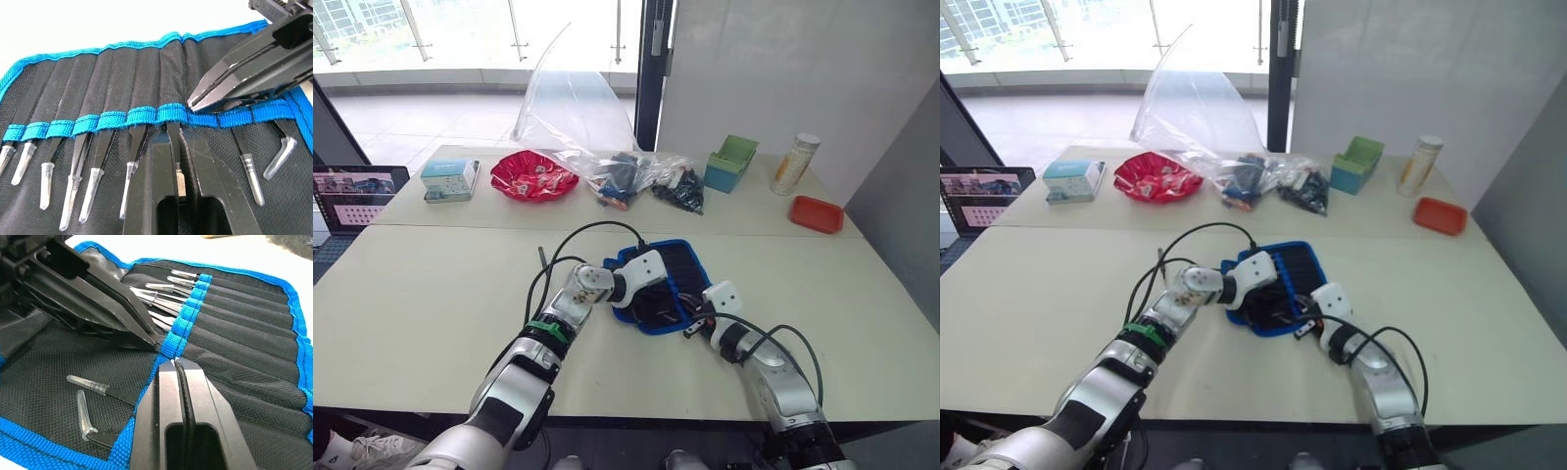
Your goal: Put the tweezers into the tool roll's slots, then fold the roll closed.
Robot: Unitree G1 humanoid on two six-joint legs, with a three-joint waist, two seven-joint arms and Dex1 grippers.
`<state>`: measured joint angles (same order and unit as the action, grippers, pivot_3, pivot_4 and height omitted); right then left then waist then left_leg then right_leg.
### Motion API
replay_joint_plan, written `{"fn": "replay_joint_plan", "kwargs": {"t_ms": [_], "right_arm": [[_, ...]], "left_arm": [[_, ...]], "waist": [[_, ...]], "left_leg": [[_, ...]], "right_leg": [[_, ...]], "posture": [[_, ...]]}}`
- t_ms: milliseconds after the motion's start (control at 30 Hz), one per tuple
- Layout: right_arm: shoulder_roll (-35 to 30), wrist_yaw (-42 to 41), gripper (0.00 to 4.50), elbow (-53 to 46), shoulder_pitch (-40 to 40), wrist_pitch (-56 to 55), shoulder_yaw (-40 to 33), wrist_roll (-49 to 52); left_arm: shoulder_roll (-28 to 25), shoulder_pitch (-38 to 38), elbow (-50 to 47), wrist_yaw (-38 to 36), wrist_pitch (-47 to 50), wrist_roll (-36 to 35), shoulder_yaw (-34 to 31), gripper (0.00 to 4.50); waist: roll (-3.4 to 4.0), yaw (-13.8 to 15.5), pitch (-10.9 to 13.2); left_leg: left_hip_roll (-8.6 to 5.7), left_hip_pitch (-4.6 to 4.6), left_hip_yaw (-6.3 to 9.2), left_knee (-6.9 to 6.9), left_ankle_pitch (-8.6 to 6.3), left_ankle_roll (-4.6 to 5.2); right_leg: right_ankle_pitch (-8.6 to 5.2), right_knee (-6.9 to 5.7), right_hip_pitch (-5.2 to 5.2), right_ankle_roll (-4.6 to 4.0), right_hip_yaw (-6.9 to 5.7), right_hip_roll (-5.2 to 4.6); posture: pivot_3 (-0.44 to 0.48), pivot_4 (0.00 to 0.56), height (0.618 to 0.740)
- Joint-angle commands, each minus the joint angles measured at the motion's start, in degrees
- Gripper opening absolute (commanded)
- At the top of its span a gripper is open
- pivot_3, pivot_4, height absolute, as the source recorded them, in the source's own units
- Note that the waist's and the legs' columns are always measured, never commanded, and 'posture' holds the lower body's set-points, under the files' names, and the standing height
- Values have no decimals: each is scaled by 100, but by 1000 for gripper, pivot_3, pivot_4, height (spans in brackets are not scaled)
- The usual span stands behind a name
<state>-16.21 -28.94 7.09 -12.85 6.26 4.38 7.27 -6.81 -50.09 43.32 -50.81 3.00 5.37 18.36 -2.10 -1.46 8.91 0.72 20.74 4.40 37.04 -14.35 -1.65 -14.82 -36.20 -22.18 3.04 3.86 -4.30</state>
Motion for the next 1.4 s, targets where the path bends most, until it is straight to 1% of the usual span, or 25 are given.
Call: {"fn": "replay_joint_plan", "kwargs": {"t_ms": [33,233,300,367,400,433,533,600,633,733,767,867,1000,1100,1133,1267,1367,1400], "right_arm": [[57,4,0,242,125,170,189,-156],[74,-9,0,301,102,152,223,-166],[79,-14,0,311,93,155,225,-166],[89,-20,0,322,85,157,231,-167],[98,-23,0,332,82,156,238,-169],[108,-24,0,338,79,158,243,-173],[135,-29,0,381,78,186,238,-165],[135,-65,0,398,81,196,279,-165],[130,-79,0,411,80,190,309,-176],[113,-101,0,461,72,152,365,-221],[112,-130,0,498,60,150,382,-221],[103,-232,0,592,18,135,439,-221],[62,-354,0,716,-52,102,484,-236],[28,-512,0,895,-192,48,541,-264],[20,-562,0,951,-234,28,552,-269],[1,-775,0,1225,-461,-62,609,-306],[3,-917,0,1418,-598,-144,637,-334],[9,-960,0,1487,-637,-173,643,-346]], "left_arm": [[215,-70,38,36,-214,11,45,65],[195,-109,245,106,-455,68,-3,65],[172,-98,232,126,-444,-17,-108,65],[97,-35,107,73,-366,-132,-222,765],[36,24,-12,12,-300,-207,-288,962],[-7,67,-100,-34,-250,-257,-336,1335],[-412,476,-910,-180,324,-700,-782,2312],[-656,756,-1505,-224,702,-960,-1038,3040],[-765,884,-1786,-220,874,-1063,-1138,3322],[-1069,1211,-2436,-110,1161,-1223,-1348,4367],[-1153,1375,-2690,13,1283,-1390,-1594,4459],[-1417,1952,-3365,413,1527,-1731,-2277,4459],[-1677,2717,-4064,857,1689,-1956,-2876,4459],[-1797,3421,-4456,1274,1830,-2154,-3529,4459],[-1839,3638,-4566,1363,1798,-2163,-3661,4459],[-1784,4576,-5005,1661,1555,-2378,-4294,4459],[-1624,5164,-5244,1839,1218,-2518,-4644,4459],[-1516,5316,-5292,1868,934,-2583,-4770,4459]], "waist": [[0,9,0],[0,23,0],[0,22,0],[0,22,0],[0,11,0],[1,-10,0],[2,-105,-1],[3,-153,-1],[3,-153,-1],[3,-134,-1],[3,-122,-1],[3,-163,-1],[3,-183,-1],[0,-191,-2],[1,-205,-2],[0,-253,-2],[-5,-251,-6],[-8,-254,-7]], "left_leg": [[0,0,0,0,0,0],[0,0,0,2,0,0],[0,0,0,2,0,0],[0,0,-1,2,0,0],[0,0,-1,2,0,0],[1,0,-1,1,0,0],[3,0,1,-4,0,0],[8,0,1,-6,0,0],[10,-2,1,-8,0,0],[6,-12,8,-7,0,0],[6,-13,8,-7,0,0],[7,-24,2,-8,0,0],[13,-37,4,-17,-1,0],[12,-41,2,-17,-1,-1],[13,-44,-2,-17,-1,-1],[20,-51,-5,-19,-2,-1],[22,-53,-8,-19,-2,-1],[24,-54,-11,-19,-2,-1]], "right_leg": [[0,0,0,0,0,0],[0,0,0,1,0,0],[1,0,0,1,0,1],[1,0,0,1,0,0],[1,0,0,1,0,1],[1,-1,-1,1,0,2],[1,-5,-5,0,1,5],[1,-11,-11,-1,2,7],[1,-18,-15,-1,1,8],[1,-48,-13,-2,2,5],[1,-48,-12,-2,2,5],[1,-48,-8,-2,7,3],[-3,-56,-8,-10,6,8],[-3,-54,-4,-10,6,5],[-3,-53,-4,-10,7,4],[-4,-55,-4,-13,5,7],[-4,-54,-2,-15,6,6],[-5,-50,-2,-17,6,7]], "posture": [[0,150,738],[0,150,738],[0,150,738],[0,150,738],[0,150,738],[0,150,738],[0,150,738],[0,150,738],[0,150,738],[0,150,738],[0,150,738],[0,150,738],[0,150,738],[0,150,738],[0,150,738],[0,150,738],[0,150,738],[0,150,738]]}}
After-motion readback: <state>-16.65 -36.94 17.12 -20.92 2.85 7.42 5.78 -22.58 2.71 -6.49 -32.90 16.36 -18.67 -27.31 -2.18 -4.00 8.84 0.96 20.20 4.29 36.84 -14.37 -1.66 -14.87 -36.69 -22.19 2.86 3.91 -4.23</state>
